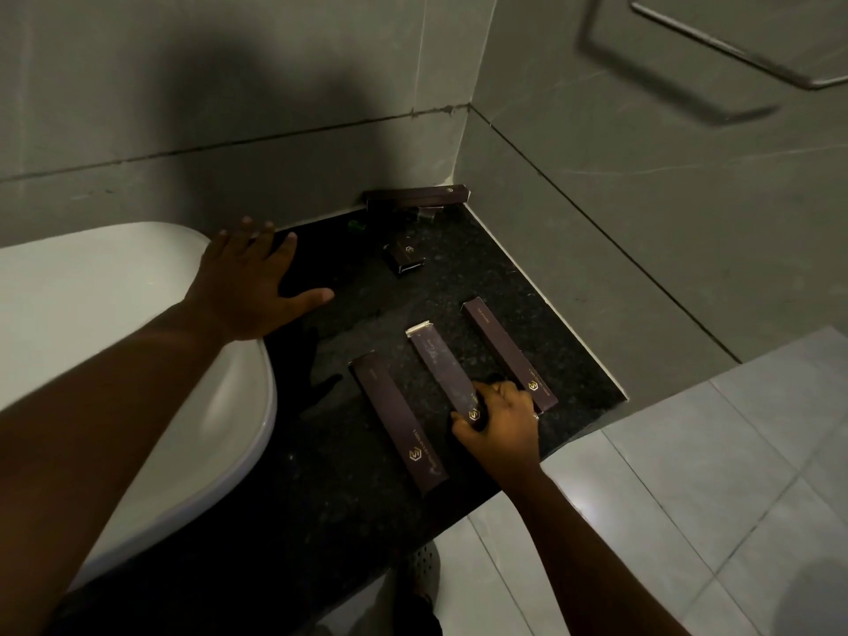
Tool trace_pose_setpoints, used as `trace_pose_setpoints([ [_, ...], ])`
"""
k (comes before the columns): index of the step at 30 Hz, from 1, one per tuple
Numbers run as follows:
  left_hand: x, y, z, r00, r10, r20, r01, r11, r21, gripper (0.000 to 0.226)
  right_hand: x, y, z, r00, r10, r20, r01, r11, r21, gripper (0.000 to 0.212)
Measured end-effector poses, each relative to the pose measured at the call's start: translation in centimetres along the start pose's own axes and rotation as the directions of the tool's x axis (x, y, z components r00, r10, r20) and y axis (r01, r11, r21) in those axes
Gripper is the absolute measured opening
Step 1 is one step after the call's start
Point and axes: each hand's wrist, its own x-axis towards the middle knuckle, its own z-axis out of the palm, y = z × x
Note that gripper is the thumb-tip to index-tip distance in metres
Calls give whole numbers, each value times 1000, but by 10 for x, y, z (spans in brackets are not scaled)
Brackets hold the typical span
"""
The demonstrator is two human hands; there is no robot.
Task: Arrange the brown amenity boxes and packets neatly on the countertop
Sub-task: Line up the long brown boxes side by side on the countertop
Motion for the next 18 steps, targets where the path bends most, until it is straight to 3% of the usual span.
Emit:
trace_pose_setpoints([
  [5, -1, 1, -1, 1000, -14, 6, 14, 1000, -2, 111, -2, -1, 0, 1000, 0, -8, 0, 1000, 14, 66],
  [7, -1, 2, 0, 1000, -13, 2, 13, 1000, 4, 110, -3, 1, -5, 993, 17, -118, -14, 1000, 24, 70],
  [10, 0, 0, 0, 1000, -12, 15, 12, 1000, 12, 110, 13, 16, -20, 949, 104, -299, -138, 986, -93, 76],
  [15, 0, 0, 0, 1000, -14, 12, 14, 1000, 17, 111, 35, 48, -27, 974, 219, -53, -224, 967, -124, 72],
  [18, 1, 1, 0, 1000, -15, 16, 14, 1000, 22, 111, 38, 52, -23, 977, 201, -69, -208, 973, -105, 59],
])
